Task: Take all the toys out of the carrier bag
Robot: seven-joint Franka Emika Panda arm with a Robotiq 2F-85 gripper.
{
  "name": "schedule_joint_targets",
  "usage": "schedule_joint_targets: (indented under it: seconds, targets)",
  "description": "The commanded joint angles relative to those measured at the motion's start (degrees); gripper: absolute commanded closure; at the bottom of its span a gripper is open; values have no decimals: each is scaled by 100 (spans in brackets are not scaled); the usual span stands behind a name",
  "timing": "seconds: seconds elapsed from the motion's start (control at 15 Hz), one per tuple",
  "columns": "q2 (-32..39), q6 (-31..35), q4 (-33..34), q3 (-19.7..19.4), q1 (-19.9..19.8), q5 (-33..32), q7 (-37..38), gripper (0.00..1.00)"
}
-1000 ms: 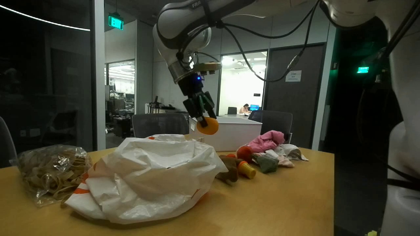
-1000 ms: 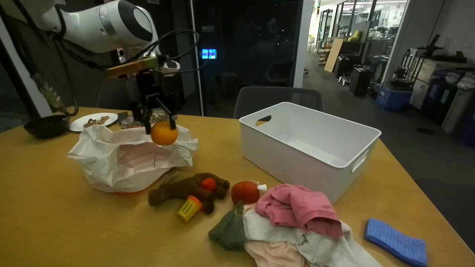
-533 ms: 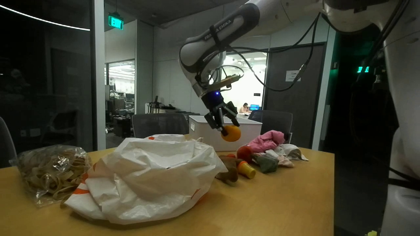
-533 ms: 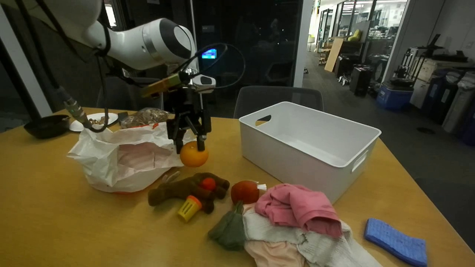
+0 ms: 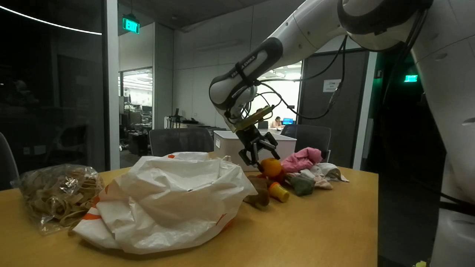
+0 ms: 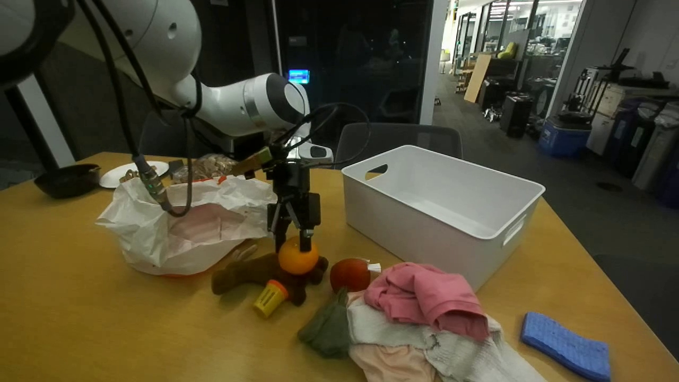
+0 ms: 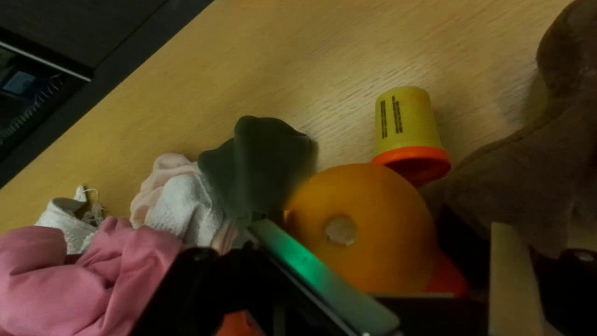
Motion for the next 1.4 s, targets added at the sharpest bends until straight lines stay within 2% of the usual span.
schedule_joint_targets:
  seconds: [0.0,0.27,0.53,0.8,1.0,1.07,1.33]
  targets:
    - [-85,157,1,-21,56,87,248,0]
    - [-593,108,-240,70,217,90,444,0]
    - [-1135,-543,-255,261,336,541,430,0]
    - [-1433,-1161,-207,333,320,891,755,0]
    - [-1612,-1165,-418,327,302,872,1409,0]
    - [-1381,-1189,-159,364,282,789,993,0]
    - [-1445,-1187,-301,368,274,789,1285,0]
